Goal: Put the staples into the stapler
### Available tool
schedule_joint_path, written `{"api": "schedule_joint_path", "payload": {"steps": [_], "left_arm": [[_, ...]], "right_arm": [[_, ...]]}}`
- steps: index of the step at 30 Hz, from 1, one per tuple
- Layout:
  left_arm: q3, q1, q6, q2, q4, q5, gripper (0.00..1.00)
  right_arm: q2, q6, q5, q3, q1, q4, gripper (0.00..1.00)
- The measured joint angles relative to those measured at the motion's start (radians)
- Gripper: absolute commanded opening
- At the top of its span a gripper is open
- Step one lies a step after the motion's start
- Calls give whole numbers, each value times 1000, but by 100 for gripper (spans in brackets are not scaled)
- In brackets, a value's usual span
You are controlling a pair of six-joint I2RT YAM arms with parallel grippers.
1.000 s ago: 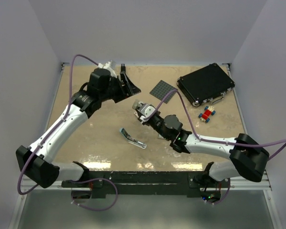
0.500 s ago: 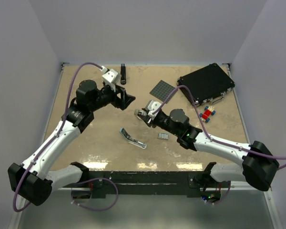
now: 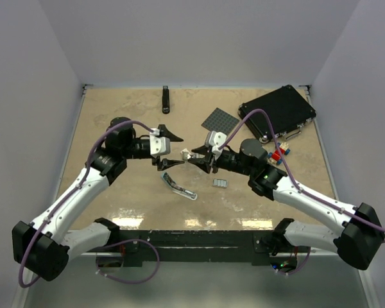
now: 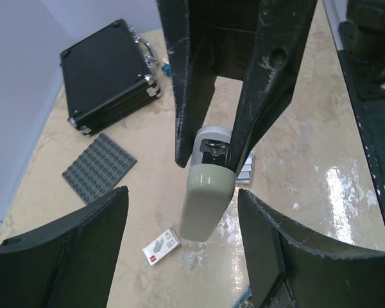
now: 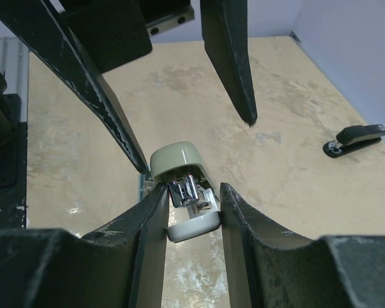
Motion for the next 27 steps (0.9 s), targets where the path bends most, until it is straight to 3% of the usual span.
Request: {"api": "schedule_joint_path", "payload": {"steps": [6, 12, 15, 16, 18, 19, 20, 27], "left_arm": [[20, -14, 111, 89, -82, 86, 70], [53, -51, 155, 119, -135, 101, 58], [61, -60, 165, 129, -146, 100, 41], [64, -61, 169, 132, -147, 98, 29], [69, -61, 174, 137, -158, 96, 16], [70, -62, 174, 140, -160, 95, 2], [73, -62, 175, 142, -161, 93, 0], [73, -67, 160, 142, -163, 79, 0]], "right_arm": [[1, 4, -39, 9, 0, -37, 0], [1, 5, -51, 14, 0, -38, 0], [1, 10, -62, 14, 0, -38, 0], [1, 11, -63, 14, 0, -38, 0], [1, 13, -59, 14, -3, -38, 0], [1, 20, -61, 15, -8, -39, 0], [1, 22, -61, 15, -10, -40, 1], [0, 16, -61, 26, -10, -74, 45]]}}
